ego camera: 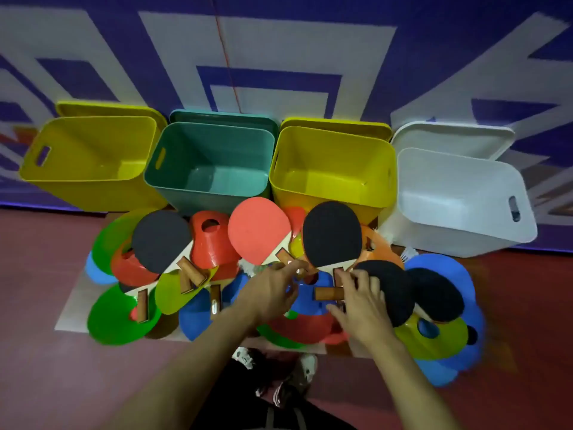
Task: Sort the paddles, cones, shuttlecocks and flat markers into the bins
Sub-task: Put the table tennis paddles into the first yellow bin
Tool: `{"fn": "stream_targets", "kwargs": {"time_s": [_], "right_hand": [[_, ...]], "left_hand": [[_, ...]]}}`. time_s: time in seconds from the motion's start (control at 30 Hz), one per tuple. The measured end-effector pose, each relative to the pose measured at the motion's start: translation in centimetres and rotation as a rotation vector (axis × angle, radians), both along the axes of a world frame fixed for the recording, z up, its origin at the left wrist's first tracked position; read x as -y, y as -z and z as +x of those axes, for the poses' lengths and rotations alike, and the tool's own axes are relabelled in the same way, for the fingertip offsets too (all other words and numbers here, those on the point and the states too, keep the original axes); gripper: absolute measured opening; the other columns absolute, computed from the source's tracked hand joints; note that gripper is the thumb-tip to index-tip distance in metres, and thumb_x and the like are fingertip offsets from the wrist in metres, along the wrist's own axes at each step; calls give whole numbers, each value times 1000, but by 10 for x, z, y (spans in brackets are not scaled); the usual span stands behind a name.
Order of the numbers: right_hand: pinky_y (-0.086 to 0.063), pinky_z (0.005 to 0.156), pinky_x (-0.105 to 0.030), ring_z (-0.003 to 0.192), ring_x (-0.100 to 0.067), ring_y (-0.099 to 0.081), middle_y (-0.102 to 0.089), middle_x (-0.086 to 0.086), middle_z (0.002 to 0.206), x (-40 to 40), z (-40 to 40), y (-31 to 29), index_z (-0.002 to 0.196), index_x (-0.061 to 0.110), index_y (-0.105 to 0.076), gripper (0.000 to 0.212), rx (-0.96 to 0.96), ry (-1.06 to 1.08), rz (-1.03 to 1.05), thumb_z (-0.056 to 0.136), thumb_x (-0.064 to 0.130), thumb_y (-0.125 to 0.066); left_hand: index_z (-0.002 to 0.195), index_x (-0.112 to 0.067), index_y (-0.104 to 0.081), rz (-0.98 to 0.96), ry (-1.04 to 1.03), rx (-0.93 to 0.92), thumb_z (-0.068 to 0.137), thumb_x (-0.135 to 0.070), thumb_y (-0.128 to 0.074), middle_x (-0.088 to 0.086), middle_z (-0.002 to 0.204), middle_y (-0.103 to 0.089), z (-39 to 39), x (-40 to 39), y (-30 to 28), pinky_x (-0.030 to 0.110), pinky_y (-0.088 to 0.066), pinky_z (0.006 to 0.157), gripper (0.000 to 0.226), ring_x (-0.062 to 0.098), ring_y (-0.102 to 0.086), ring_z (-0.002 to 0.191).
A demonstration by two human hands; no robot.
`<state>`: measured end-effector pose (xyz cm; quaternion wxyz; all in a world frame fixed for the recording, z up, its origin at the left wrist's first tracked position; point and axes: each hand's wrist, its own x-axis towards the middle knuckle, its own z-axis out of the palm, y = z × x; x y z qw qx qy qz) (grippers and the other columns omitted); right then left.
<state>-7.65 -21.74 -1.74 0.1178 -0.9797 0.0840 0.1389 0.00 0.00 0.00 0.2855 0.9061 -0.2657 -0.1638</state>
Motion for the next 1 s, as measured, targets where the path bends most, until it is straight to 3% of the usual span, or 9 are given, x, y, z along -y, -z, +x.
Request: {"fn": "stream_targets", "kwargs": {"time_s": [0.2, 0.37, 0.43, 0.53, 0.63, 0.7, 0.8, 0.9, 1.0], "right_hand": [[-41, 80, -48, 105, -32, -45, -47, -6, 121, 0, -1, 8, 123, 32, -59, 54, 26, -67, -153, 73, 39, -80], [-36, 89, -52, 114, -31, -44, -54, 1, 125, 10, 6, -7, 112, 31, -63, 40, 66, -195, -206, 76, 38, -80], [-30, 96, -51, 120, -26, -43, -60, 10, 123, 16, 8, -19, 123, 32, -57, 42, 96, -205, -159, 83, 28, -72], [-29, 93, -48, 113, -22, -43, -59, 16, 121, 22, 12, -42, 127, 36, -52, 42, 153, -206, -143, 87, 25, -64], [-34, 83, -45, 103, -23, -46, -58, 14, 118, 14, 21, -62, 123, 37, -55, 37, 224, -234, -142, 88, 35, -66], [-37, 80, -44, 102, -24, -47, -58, 12, 118, 3, 33, -72, 123, 35, -54, 37, 262, -265, -164, 88, 38, -66], [-41, 78, -44, 100, -25, -48, -57, 11, 119, -25, 54, -90, 125, 33, -54, 43, 299, -275, -160, 86, 34, -71], [-45, 74, -41, 96, -25, -53, -56, 9, 120, -69, 73, -109, 127, 30, -52, 38, 292, -357, -126, 92, 34, -64], [-41, 50, -34, 69, -24, -65, -53, 7, 117, -117, 96, -127, 126, 28, -45, 50, 217, -360, -105, 85, 28, -74]], "left_hand": [[143, -48, -19, 385, -30, -21, 97, -38, -44, 8, 95, -62, -5, 24, 6, 39, -51, 67, 53, 32, -63, 85], [116, -28, -42, 253, -161, -9, 96, -53, -44, 10, 85, -59, -8, 23, 13, 40, -47, 62, 32, 33, -59, 79], [111, -28, -45, 233, -203, 25, 96, -67, -22, 6, 89, -56, -11, 16, 17, 40, -43, 63, 48, 29, -51, 78], [107, -27, -45, 223, -186, 95, 98, -54, 9, 2, 99, -47, -18, -1, 14, 35, -29, 62, 61, 21, -32, 76], [93, -27, -36, 78, -276, 51, 105, -37, -21, 0, 88, -39, -21, -18, -14, 33, -31, 62, 22, 20, -34, 76], [98, -23, -41, 4, -280, 72, 106, -30, -33, -2, 94, -39, -20, -34, -29, 37, -37, 64, 13, 21, -40, 79], [112, -17, -51, -54, -202, 152, 105, -22, -42, -17, 96, -38, -16, -69, -53, 34, -33, 71, 12, 10, -38, 84], [114, -34, -51, -81, -198, 134, 103, -30, -40, -25, 89, -40, -3, -119, -69, 34, -30, 73, 16, 2, -40, 84], [111, -43, -48, -172, -200, 34, 103, -34, -36, -19, 93, -42, 12, -182, -86, 21, -38, 74, 17, 4, -49, 82]]}}
